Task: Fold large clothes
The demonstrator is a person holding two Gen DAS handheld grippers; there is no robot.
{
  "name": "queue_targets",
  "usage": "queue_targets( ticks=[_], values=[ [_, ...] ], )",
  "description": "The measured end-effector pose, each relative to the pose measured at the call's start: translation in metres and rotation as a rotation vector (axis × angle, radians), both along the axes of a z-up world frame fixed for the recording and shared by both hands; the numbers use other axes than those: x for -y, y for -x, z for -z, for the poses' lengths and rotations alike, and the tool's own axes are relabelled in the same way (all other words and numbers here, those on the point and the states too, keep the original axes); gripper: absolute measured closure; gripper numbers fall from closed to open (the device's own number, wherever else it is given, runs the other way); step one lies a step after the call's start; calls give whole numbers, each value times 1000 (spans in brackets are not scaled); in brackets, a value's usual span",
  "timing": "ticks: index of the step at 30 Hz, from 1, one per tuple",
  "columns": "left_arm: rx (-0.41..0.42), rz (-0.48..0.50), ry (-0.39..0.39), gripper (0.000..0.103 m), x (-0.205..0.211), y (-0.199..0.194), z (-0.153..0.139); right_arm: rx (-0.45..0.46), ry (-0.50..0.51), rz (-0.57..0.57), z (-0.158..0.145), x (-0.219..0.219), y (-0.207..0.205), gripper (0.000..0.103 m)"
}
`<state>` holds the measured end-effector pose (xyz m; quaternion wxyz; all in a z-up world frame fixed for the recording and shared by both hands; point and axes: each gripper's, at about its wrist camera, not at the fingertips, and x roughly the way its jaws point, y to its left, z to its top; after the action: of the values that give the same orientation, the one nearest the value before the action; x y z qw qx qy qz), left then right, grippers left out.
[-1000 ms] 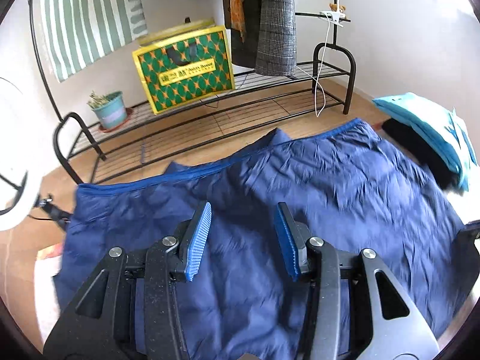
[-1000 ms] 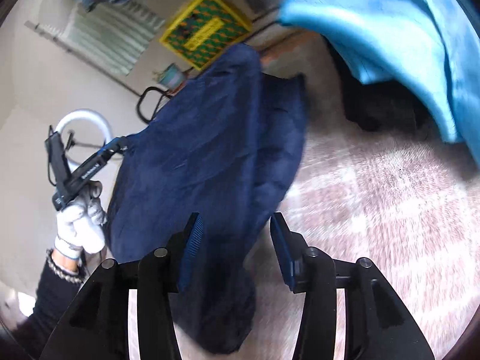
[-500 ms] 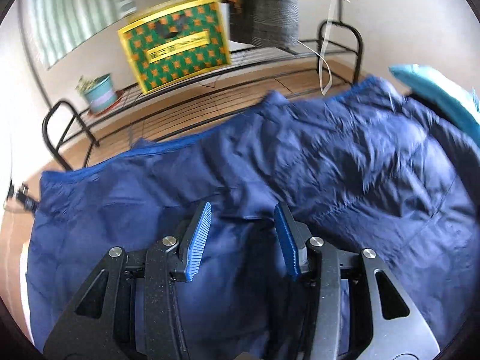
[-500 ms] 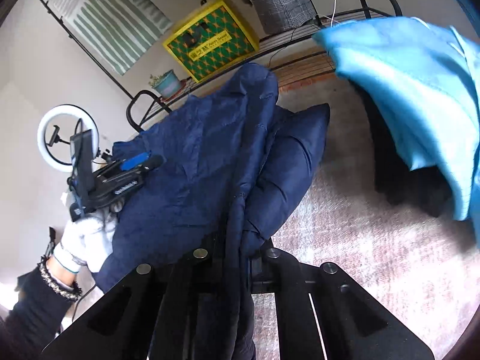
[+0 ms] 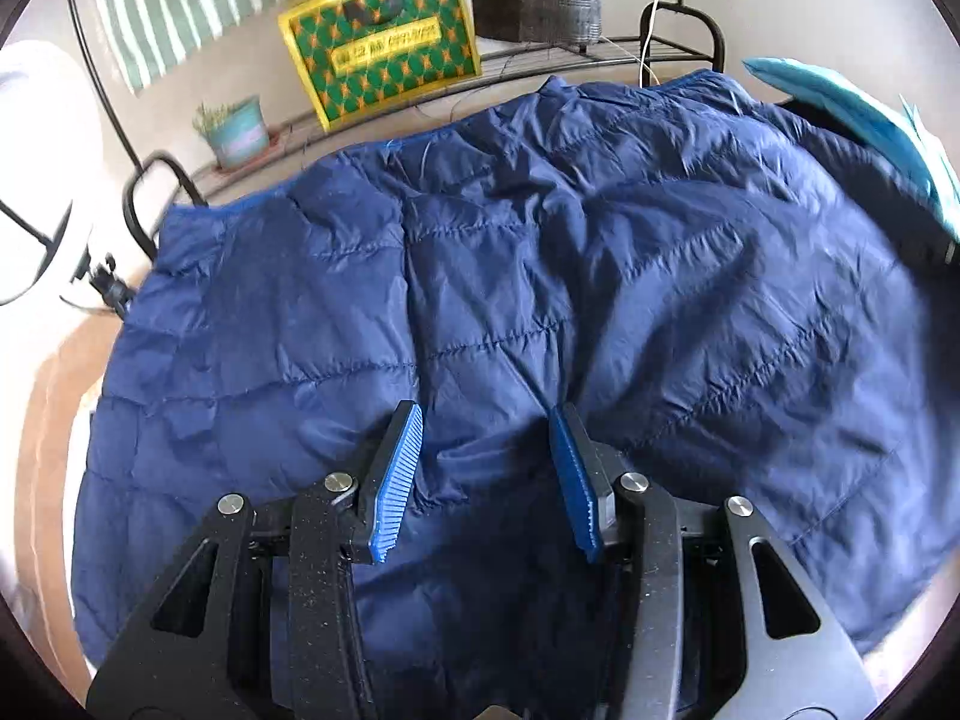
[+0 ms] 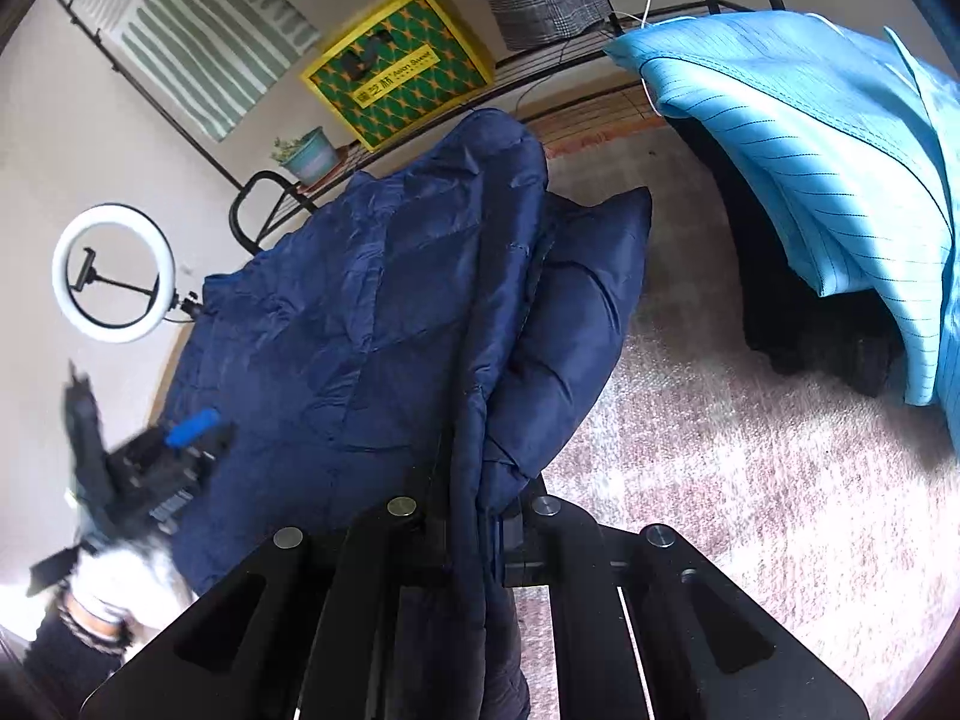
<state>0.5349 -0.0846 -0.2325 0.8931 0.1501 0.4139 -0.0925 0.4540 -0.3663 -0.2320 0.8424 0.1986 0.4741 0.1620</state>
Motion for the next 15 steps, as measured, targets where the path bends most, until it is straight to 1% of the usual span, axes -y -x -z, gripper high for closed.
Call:
queue_targets(
  ticks=[2,3,5,6,8,9,12,15],
  values=[
    [86,26,-69,56,8,9,3,-3,-25,10,-5,2,0,97],
    [115,23,-85,56,11,13,4,-5,-36,14,-8,2,0,97],
    [107,25,-96,56,12,15,0,-5,-53,20,-14,4,1,97],
    [94,19,-72,56,9,16,-5,-3,-60,25,-18,4,1,97],
    [84,6,4,56,-1,23,-16,4,-64,33,-29,1,3,97],
    [71,-2,42,55,-7,28,-22,15,-61,30,-38,-3,4,97],
    [50,-14,124,55,-28,41,-37,59,-32,9,-62,-18,7,97],
    [47,-30,138,55,-50,54,-49,121,9,-29,-92,-42,11,97]
  ],
)
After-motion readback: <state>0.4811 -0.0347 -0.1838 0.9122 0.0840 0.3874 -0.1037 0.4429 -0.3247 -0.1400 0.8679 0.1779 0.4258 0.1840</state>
